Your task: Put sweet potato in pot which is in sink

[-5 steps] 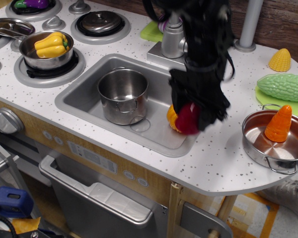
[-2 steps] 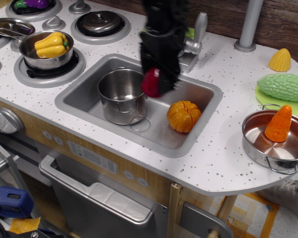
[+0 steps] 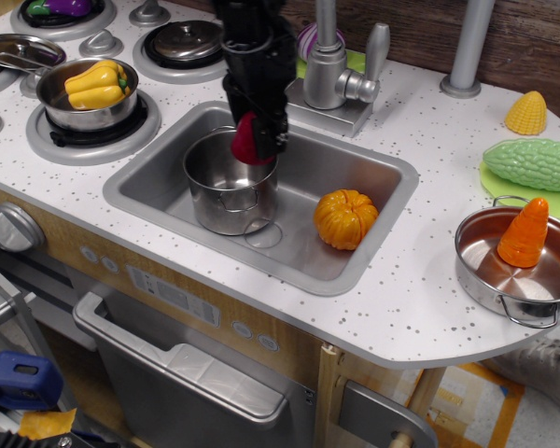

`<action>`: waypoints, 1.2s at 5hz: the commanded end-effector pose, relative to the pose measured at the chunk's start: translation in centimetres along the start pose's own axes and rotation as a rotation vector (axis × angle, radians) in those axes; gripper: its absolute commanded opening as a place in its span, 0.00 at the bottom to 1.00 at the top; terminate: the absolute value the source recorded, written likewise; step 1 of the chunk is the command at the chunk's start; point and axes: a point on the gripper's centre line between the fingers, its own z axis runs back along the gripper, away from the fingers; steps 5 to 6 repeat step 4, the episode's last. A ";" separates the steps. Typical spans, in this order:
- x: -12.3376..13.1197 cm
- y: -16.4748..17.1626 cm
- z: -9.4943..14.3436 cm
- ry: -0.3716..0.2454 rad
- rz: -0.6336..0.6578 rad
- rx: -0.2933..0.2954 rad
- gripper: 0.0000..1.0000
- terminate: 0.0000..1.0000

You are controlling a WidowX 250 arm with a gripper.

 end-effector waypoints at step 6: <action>-0.3 3.6 -0.1 -0.068 -0.042 0.027 1.00 1.00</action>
